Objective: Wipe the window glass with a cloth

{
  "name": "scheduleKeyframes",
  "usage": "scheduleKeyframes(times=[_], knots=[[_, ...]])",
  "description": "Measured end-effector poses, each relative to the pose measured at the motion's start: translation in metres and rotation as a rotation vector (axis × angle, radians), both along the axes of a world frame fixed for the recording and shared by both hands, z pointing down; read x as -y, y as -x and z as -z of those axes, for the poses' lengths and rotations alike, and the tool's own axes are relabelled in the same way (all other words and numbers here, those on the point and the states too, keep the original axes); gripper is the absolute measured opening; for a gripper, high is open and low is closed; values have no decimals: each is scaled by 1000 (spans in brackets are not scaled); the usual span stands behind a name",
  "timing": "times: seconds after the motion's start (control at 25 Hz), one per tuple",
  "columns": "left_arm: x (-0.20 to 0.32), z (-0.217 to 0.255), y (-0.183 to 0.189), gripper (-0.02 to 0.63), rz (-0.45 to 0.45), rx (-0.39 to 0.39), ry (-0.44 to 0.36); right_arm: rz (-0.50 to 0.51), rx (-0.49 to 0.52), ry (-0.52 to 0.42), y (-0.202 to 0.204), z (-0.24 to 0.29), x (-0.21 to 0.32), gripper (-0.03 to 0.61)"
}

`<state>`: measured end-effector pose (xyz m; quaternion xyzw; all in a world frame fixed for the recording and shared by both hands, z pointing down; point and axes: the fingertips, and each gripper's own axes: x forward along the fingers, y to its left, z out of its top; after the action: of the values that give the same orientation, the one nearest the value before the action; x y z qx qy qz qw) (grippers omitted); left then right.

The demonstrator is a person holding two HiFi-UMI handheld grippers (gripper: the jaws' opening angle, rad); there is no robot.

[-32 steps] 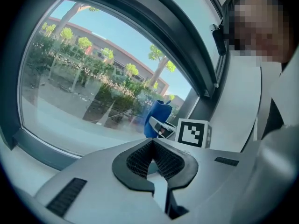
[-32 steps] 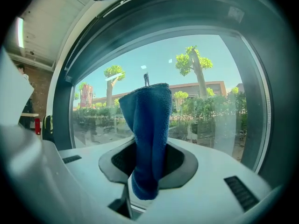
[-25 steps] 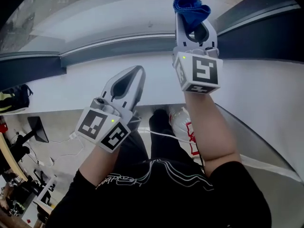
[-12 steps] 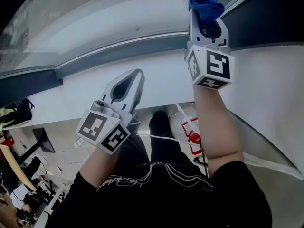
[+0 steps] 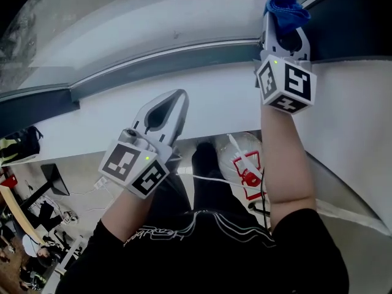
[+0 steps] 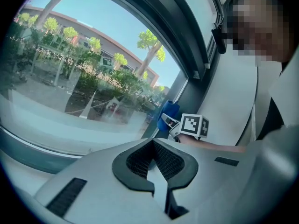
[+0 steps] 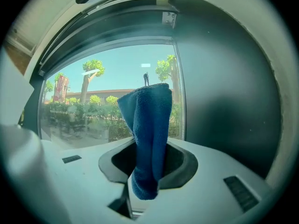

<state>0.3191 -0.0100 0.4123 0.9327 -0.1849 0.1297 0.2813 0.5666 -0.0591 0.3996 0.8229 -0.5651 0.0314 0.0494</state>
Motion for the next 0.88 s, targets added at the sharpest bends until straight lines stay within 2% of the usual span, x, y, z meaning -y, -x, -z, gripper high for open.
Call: scheduleKeyframes(times=[0.2, 0.4, 0.56, 0.88], knots=[[10, 0, 11, 3, 39, -12, 4, -4, 7, -5, 1, 4, 3, 94], [30, -6, 60, 3, 109, -15, 14, 97, -16, -28, 63, 8, 18, 94], [52, -11, 115, 3, 177, -19, 12, 191, 24, -13, 136, -7, 44, 94], [95, -14, 255, 3, 330, -20, 14, 465, 65, 48, 340, -33, 106, 94]])
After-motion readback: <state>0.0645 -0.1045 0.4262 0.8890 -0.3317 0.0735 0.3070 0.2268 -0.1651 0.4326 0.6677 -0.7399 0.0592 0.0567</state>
